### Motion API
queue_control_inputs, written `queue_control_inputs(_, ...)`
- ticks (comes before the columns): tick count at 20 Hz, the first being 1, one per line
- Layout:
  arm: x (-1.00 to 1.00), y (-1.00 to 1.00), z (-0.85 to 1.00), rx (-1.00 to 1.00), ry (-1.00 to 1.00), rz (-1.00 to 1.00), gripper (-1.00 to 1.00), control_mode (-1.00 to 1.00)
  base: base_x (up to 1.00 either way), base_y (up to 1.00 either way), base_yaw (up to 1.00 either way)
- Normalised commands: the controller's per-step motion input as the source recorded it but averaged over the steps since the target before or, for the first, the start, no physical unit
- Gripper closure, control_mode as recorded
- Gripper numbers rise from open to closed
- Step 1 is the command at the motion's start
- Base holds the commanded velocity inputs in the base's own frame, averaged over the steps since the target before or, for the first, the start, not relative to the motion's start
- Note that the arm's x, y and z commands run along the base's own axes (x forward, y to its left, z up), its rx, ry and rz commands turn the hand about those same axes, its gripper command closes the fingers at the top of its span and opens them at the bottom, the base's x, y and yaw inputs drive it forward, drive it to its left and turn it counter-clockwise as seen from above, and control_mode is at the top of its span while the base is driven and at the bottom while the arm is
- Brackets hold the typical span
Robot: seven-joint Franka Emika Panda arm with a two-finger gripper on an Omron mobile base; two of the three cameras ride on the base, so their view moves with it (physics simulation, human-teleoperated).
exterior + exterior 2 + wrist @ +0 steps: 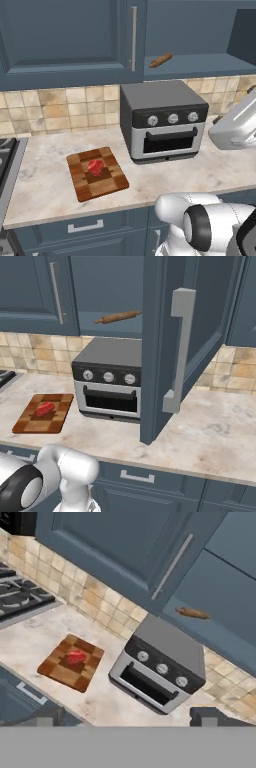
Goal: Open the cabinet, retrieve the rolling pin, and place it next to the meat on the cutting board to prepare for tenderizing.
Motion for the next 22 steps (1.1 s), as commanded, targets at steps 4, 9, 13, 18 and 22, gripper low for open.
queue_control_inputs(4, 0.51, 0.46, -0.27, 0.31, -0.16, 0.0, -1.0, -1.0, 0.0, 0.0, 0.0)
queue_control_inputs(9, 0.51, 0.25, -0.17, 0.27, -0.25, -0.01, -1.0, -1.0, 0.0, 0.0, 0.0)
queue_control_inputs(13, 0.56, 0.12, -0.05, 0.18, -0.34, -0.04, -1.0, -1.0, 0.0, 0.0, 0.0)
queue_control_inputs(18, 0.56, 0.07, 0.0, 0.16, -0.32, -0.05, -1.0, -1.0, 0.0, 0.0, 0.0)
queue_control_inputs(22, 0.49, 0.0, 0.13, 0.12, -0.21, -0.03, -1.0, -1.0, 0.0, 0.0, 0.0)
